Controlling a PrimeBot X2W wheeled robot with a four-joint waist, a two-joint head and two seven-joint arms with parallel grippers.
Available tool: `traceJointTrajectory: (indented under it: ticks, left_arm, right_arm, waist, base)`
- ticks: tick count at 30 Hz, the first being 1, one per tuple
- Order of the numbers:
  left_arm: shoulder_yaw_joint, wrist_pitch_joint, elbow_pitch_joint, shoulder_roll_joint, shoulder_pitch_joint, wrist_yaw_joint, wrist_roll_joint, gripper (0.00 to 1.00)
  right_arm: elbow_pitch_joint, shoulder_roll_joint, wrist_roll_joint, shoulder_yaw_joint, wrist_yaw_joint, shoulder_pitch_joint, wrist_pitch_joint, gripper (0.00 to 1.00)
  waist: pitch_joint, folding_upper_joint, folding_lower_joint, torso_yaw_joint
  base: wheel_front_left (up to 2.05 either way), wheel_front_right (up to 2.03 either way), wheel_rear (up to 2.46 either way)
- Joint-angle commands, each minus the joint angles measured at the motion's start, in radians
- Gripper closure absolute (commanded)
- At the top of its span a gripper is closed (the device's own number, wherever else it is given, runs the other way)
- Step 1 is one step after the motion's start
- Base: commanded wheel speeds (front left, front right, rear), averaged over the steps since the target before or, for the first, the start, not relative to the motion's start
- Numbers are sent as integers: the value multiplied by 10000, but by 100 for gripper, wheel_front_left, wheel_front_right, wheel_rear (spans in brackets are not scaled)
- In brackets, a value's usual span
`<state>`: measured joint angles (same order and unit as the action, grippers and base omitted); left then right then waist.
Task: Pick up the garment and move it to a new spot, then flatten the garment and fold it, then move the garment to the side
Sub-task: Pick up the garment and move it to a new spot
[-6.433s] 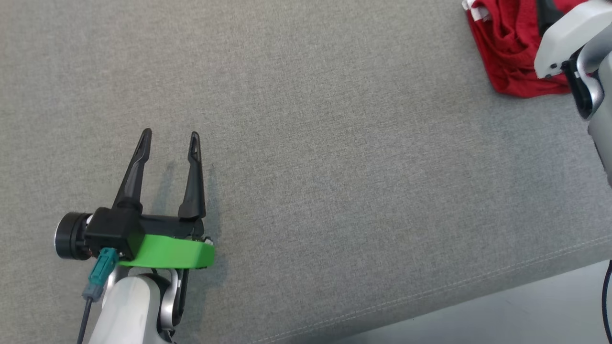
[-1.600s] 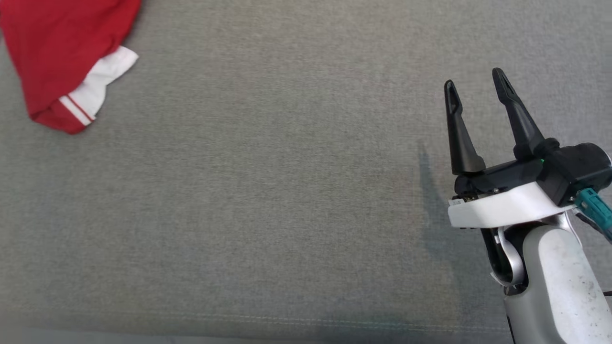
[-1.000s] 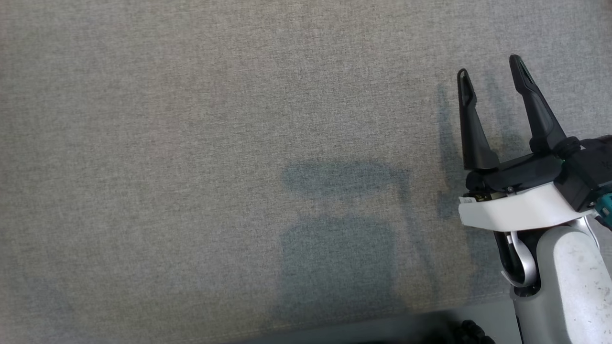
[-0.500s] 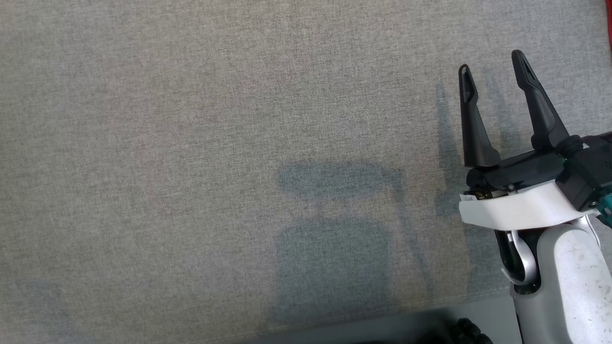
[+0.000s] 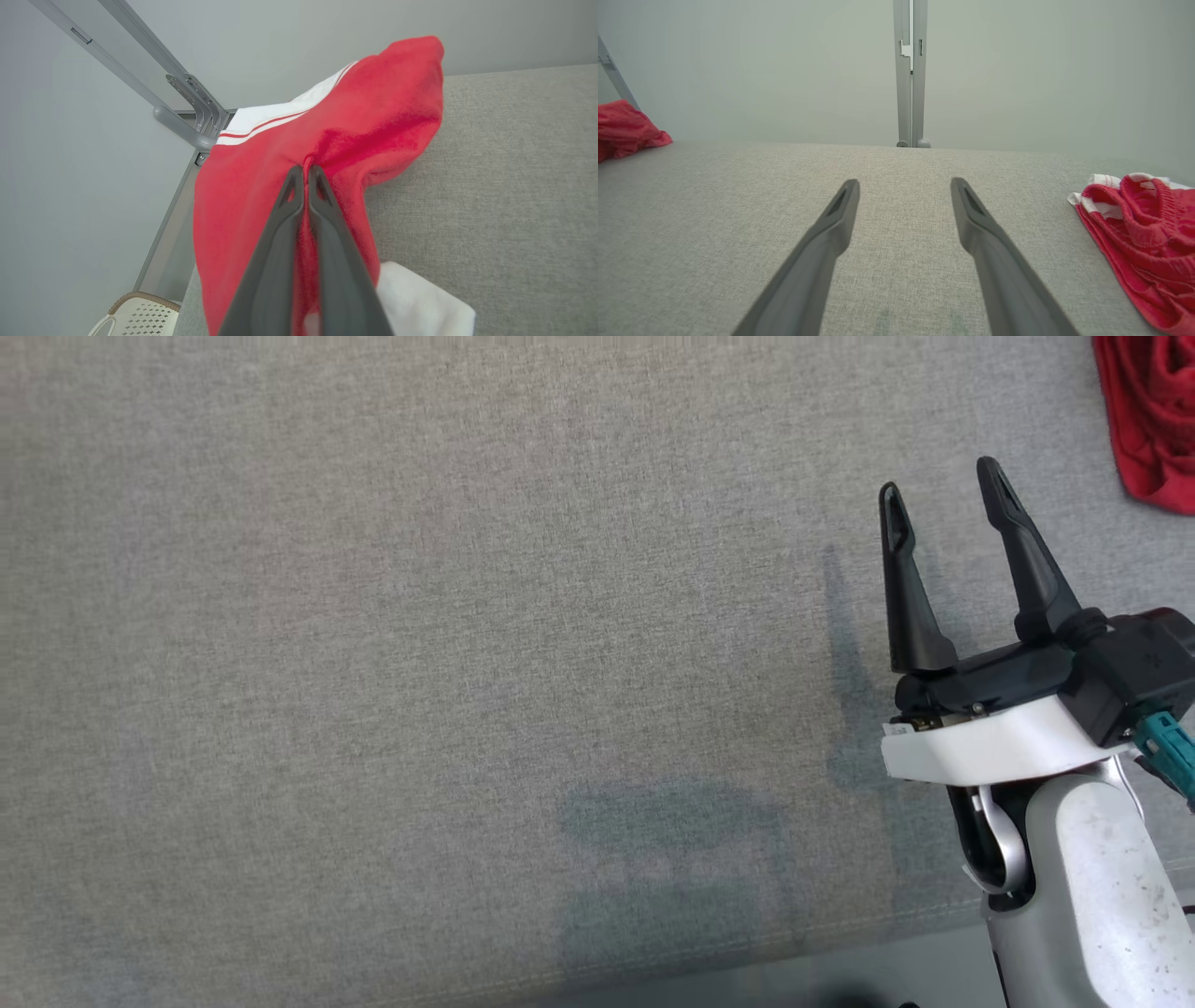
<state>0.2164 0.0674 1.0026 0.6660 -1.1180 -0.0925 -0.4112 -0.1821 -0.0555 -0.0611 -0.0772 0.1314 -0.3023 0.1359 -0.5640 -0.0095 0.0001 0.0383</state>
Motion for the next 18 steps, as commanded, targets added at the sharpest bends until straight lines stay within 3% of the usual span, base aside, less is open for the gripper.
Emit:
traceJointTrajectory:
  ticks: [1,6,10,18]
  left_arm:
    - [78,-100,-113,140,-194,-74,151,100]
    - [416,-284,-447,215,-286,-223,211,100]
    - [528,-353,-937,-99,-448,-339,-177,100]
    - [1962,-91,-2903,-510,-239,-377,-708,100]
  right_arm:
    - [117,4,-97,-5,-15,57,102,0]
    - [539,32,-271,44,-15,267,311,0]
    - [813,40,-359,173,-15,514,425,0]
    - [1091,44,-605,396,-15,1074,508,0]
  waist:
    - [675,95,-1,43]
    - [1590,95,-1,125]
    - [2324,95,-1,169]
    - [3645,95,-1,353]
  base:
    - [0,0,0]
    - [0,0,0]
    - [0,0,0]
    - [0,0,0]
